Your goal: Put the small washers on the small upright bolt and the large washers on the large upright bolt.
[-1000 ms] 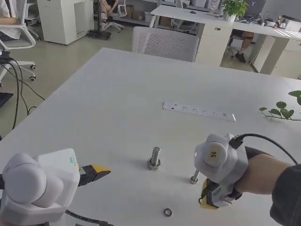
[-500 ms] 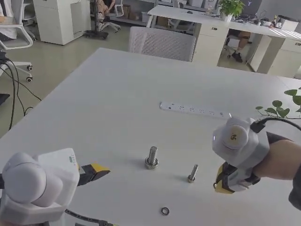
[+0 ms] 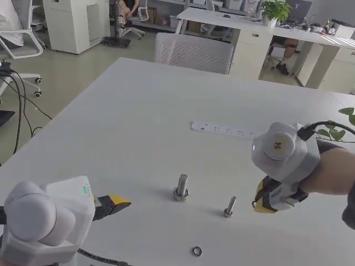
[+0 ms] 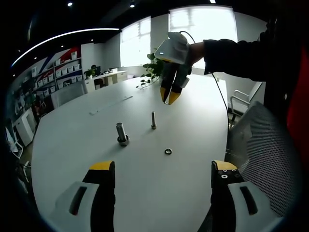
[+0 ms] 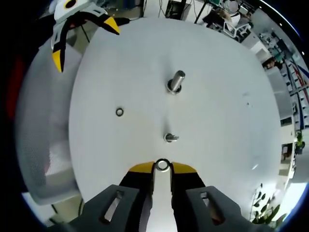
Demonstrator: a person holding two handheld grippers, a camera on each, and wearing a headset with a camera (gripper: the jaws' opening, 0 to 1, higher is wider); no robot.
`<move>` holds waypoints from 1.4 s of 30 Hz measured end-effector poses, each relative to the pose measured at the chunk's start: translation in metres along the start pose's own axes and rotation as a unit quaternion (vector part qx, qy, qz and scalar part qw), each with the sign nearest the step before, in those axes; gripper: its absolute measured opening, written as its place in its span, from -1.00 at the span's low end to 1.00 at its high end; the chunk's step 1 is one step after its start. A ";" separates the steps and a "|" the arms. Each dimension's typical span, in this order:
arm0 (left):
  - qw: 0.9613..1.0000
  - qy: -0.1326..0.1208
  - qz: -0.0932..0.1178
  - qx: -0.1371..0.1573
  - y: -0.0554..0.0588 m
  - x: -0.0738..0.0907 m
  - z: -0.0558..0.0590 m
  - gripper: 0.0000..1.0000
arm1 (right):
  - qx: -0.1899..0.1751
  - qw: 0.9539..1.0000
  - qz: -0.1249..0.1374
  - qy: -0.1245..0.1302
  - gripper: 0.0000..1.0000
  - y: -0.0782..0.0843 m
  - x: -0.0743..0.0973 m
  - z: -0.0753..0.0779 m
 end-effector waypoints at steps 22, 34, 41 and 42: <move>1.000 -0.006 -0.004 0.006 0.004 0.004 -0.003 0.63 | 0.037 0.999 -0.008 -0.008 -0.73 -0.030 -0.007 0.023; 1.000 -0.011 -0.003 0.011 0.004 0.005 -0.006 0.63 | 0.046 0.998 -0.022 -0.029 -0.73 -0.034 -0.023 0.027; 1.000 -0.014 -0.005 0.012 0.006 0.006 -0.007 0.63 | 0.048 0.998 -0.029 -0.035 -0.73 -0.034 -0.028 0.028; 1.000 -0.014 -0.005 0.012 0.006 0.006 -0.007 0.63 | 0.048 0.998 -0.030 -0.036 -0.73 -0.033 -0.029 0.028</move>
Point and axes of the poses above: the centre of the closed fingertips' face, and the gripper's own axes: x roughly backward along the fingers, z roughly to its right, y roughly out of its underside, the point moved 5 cm from there along x, roughly backward along the fingers, and after that the axes turned 6 degrees about -y, right-handed, at the moved point
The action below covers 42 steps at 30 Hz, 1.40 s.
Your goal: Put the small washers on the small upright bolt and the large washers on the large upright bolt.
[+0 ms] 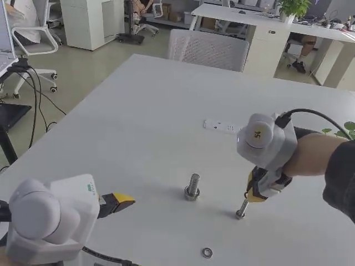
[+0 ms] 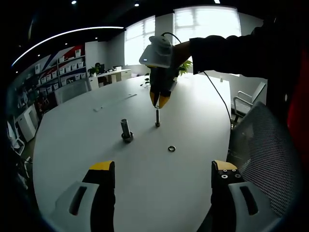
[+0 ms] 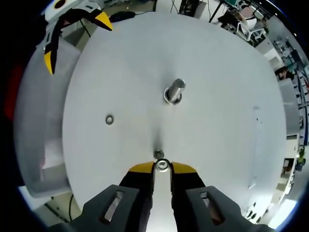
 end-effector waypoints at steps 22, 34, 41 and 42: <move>1.000 -0.003 0.002 0.001 0.001 -0.001 -0.003 0.64 | -0.002 1.000 -0.004 -0.012 -0.73 0.002 -0.012 0.001; 1.000 -0.002 0.001 0.001 0.001 -0.002 -0.002 0.64 | -0.008 1.000 -0.004 -0.022 -0.73 0.005 -0.023 0.002; 1.000 -0.003 0.000 0.002 0.001 -0.001 -0.002 0.64 | -0.010 1.000 -0.006 -0.028 -0.73 0.005 -0.033 0.000; 1.000 -0.003 0.000 0.002 0.002 -0.001 -0.002 0.64 | -0.012 0.999 -0.008 -0.031 -0.73 0.006 -0.035 0.000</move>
Point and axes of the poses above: the centre of the closed fingertips' face, and the gripper's own axes: x roughly backward along the fingers, z roughly to its right, y roughly out of its underside, the point moved 5 cm from there along x, roughly backward along the fingers, and after that the axes turned 6 degrees about -y, right-handed, at the moved point
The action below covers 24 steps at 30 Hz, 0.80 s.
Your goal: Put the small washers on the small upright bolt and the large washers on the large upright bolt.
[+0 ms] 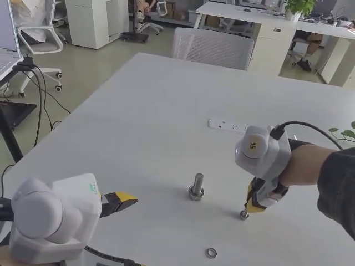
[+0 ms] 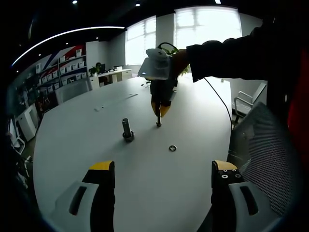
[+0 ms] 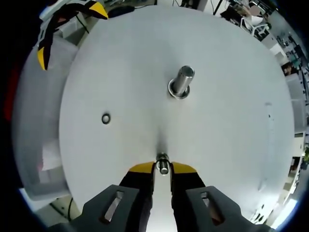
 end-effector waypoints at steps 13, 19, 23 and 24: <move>1.000 -0.001 -0.004 0.002 0.002 0.001 0.000 0.63 | 0.001 1.000 -0.009 -0.006 -0.73 0.000 -0.013 -0.001; 1.000 -0.002 -0.004 0.003 0.003 0.002 0.000 0.63 | 0.001 1.000 -0.010 -0.004 -0.73 0.000 -0.017 0.001; 1.000 -0.003 -0.005 0.004 0.003 0.002 -0.001 0.63 | -0.001 1.000 -0.010 -0.002 -0.73 0.001 -0.019 0.004; 1.000 -0.003 -0.005 0.005 0.003 0.002 -0.001 0.63 | -0.002 1.000 -0.012 -0.001 -0.73 0.002 -0.020 0.005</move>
Point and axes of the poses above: the centre of the closed fingertips' face, and the gripper's own axes: x roughly backward along the fingers, z roughly to its right, y roughly out of its underside, the point moved 5 cm from there along x, roughly backward along the fingers, and after that the axes turned 6 degrees about -y, right-handed, at the moved point
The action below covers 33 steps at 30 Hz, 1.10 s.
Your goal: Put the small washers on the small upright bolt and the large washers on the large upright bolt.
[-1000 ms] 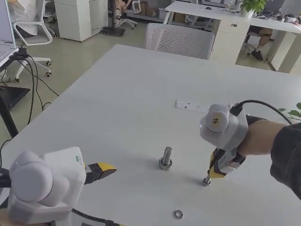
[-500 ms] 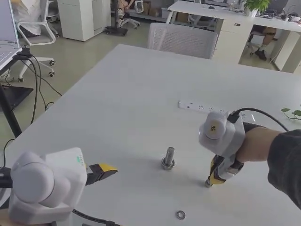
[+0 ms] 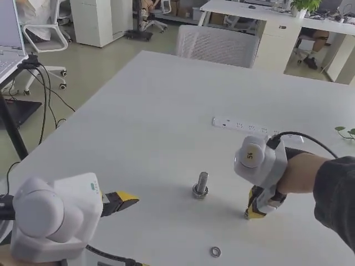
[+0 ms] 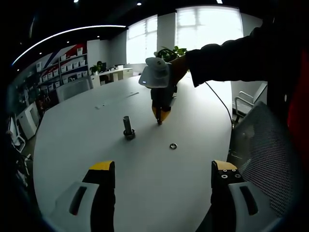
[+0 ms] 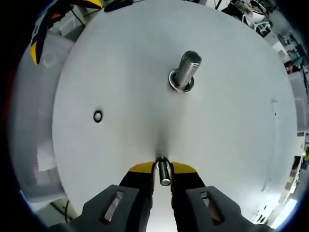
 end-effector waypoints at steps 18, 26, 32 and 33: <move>1.000 -0.001 -0.001 0.000 0.000 -0.001 -0.002 0.62 | -0.007 1.000 -0.003 0.006 -0.71 0.004 -0.001 0.007; 1.000 -0.003 -0.001 0.002 0.001 0.001 -0.003 0.62 | -0.011 1.000 -0.006 0.007 -0.63 0.006 -0.002 0.007; 1.000 -0.001 0.000 0.000 -0.001 -0.001 -0.002 0.62 | -0.018 1.000 -0.001 0.012 -0.56 0.009 0.002 0.009; 1.000 0.000 0.000 0.000 -0.001 -0.001 -0.002 0.62 | -0.019 1.000 0.000 0.013 -0.55 0.009 0.003 0.009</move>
Point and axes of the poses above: the centre of the closed fingertips' face, and the gripper's own axes: x roughly backward along the fingers, z roughly to its right, y roughly out of its underside, the point moved 5 cm from there along x, roughly backward along the fingers, and after that the axes turned 6 degrees about -y, right-handed, at the moved point
